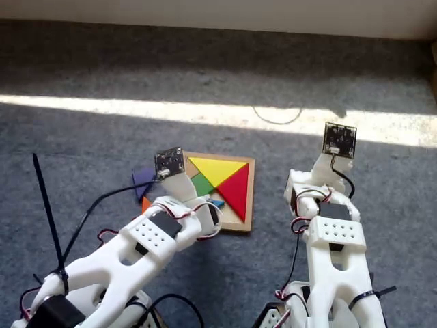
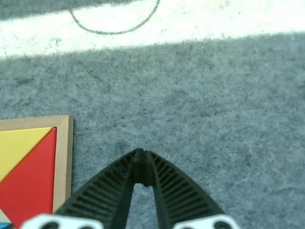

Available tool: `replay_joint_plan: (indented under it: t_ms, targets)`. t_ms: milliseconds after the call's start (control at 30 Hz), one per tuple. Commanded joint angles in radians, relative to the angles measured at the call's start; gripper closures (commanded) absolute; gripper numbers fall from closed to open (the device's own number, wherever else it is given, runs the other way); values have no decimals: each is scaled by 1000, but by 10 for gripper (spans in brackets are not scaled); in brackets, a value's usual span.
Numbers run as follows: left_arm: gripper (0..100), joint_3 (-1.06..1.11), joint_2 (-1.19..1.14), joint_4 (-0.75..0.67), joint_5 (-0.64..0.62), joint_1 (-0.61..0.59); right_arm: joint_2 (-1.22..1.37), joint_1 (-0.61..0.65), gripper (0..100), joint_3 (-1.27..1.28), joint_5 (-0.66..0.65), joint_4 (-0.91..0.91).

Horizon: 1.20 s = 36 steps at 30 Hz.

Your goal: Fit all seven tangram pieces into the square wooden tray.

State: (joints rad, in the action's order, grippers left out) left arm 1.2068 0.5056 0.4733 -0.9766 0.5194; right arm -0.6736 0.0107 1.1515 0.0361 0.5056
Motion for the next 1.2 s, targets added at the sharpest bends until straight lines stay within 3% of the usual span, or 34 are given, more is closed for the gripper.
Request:
replay_joint_plan:
  t_ms: [0,200,500,833,1167]
  targets:
    - [993,-5,35,-11,31,-58,-35,10,994,-8,3,-22]
    - [993,-12,42,-17,34,-62,-35,10,994,-8,3,-22]
    - [993,-87,61,77,-12,48,-35,10,994,-8,3,-22]
    - [993,-214,-229,84,-14,-21,-35,15,994,-8,3,-22]
    - [993,-263,-243,77,-14,-30,-35,15,994,-8,3,-22]
